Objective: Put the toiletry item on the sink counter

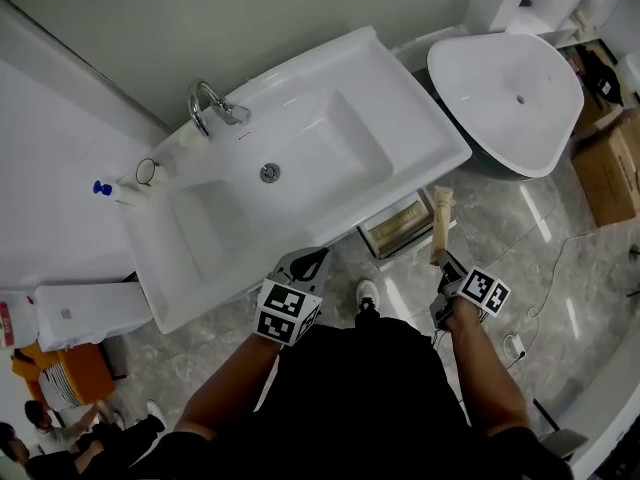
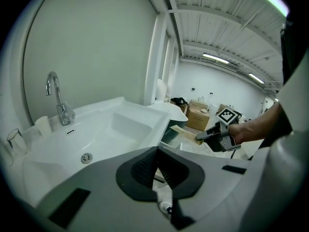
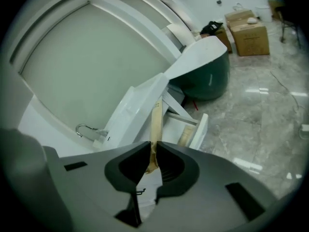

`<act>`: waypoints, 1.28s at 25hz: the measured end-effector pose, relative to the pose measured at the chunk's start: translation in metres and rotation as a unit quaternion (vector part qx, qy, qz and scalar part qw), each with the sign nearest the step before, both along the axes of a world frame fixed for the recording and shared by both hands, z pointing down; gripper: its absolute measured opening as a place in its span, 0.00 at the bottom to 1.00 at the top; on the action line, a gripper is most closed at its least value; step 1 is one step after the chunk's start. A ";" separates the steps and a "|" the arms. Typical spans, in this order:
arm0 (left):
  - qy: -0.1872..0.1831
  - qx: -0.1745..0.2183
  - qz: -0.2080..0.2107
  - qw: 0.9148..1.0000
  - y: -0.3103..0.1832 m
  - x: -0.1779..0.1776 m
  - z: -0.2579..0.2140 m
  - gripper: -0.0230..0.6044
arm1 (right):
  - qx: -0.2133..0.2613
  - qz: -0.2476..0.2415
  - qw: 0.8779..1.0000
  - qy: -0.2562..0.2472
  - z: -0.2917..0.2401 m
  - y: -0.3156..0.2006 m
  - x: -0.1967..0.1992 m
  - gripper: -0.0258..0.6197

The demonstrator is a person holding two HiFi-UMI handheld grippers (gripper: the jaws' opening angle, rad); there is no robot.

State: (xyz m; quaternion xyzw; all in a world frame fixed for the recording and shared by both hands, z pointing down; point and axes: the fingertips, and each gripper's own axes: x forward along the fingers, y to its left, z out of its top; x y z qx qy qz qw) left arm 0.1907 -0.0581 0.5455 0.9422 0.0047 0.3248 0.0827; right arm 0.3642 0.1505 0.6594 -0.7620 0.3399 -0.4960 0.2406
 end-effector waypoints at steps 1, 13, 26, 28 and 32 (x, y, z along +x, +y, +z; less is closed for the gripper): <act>-0.002 -0.002 -0.003 1.000 0.001 0.003 0.001 0.04 | -0.001 0.013 1.000 -0.019 0.010 0.007 0.001 0.09; -0.012 -0.003 -0.049 0.999 0.001 0.014 0.009 0.04 | -0.028 0.029 0.986 -0.160 0.117 -0.038 0.012 0.10; -0.047 -0.014 -0.106 0.993 0.002 -0.028 0.028 0.04 | -0.048 0.112 0.972 -0.199 0.181 -0.084 0.044 0.10; -0.051 -0.016 -0.118 0.992 -0.001 -0.035 0.030 0.04 | -0.039 0.123 0.969 -0.210 0.186 -0.090 0.041 0.10; -0.053 -0.015 -0.137 0.989 -0.005 -0.047 0.028 0.04 | -0.035 0.058 0.976 -0.208 0.191 -0.115 0.028 0.10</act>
